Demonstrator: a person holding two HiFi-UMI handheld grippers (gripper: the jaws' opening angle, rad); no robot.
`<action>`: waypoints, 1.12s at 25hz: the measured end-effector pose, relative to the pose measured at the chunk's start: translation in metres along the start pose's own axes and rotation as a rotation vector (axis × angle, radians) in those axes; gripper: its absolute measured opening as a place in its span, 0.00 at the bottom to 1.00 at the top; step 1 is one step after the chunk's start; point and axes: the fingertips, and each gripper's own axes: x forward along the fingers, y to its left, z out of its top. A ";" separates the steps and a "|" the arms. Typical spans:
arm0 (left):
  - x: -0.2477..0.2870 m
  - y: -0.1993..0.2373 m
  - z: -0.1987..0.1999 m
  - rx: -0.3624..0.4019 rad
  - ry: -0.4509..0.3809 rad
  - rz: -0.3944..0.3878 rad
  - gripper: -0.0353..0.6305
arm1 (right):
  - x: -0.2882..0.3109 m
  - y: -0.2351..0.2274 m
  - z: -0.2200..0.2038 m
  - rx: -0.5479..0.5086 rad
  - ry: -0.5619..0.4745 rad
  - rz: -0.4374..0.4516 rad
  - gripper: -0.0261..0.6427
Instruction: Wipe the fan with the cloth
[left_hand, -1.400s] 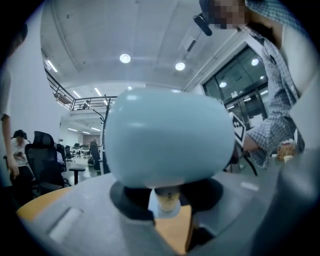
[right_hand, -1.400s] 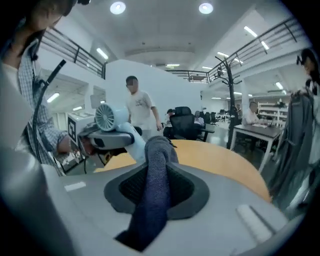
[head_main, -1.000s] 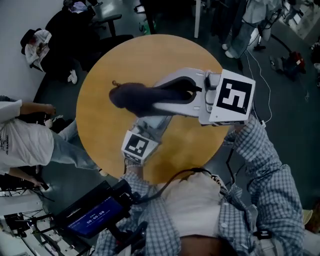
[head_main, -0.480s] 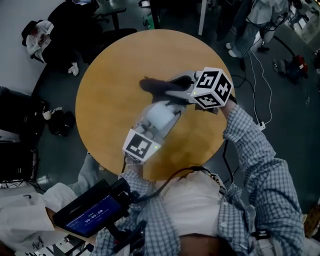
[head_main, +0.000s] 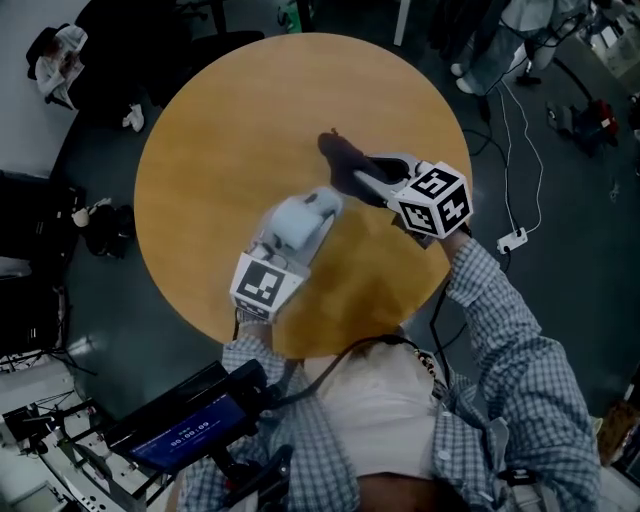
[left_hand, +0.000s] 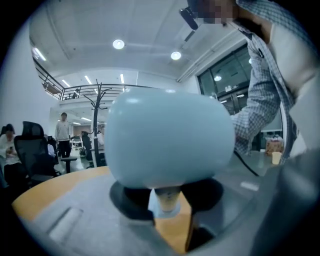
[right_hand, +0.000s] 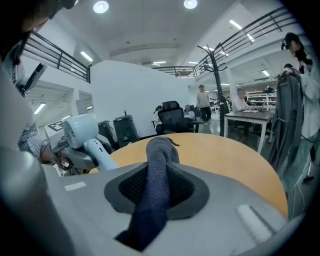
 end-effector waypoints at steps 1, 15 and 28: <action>0.002 0.004 -0.006 -0.008 0.010 0.006 0.26 | 0.001 -0.002 -0.007 0.024 -0.003 -0.007 0.17; 0.016 0.029 -0.105 -0.080 0.234 0.106 0.27 | 0.034 -0.008 -0.111 0.260 0.119 -0.039 0.17; 0.033 0.036 -0.117 -0.089 0.288 0.152 0.27 | 0.046 -0.021 -0.144 0.133 0.218 -0.138 0.21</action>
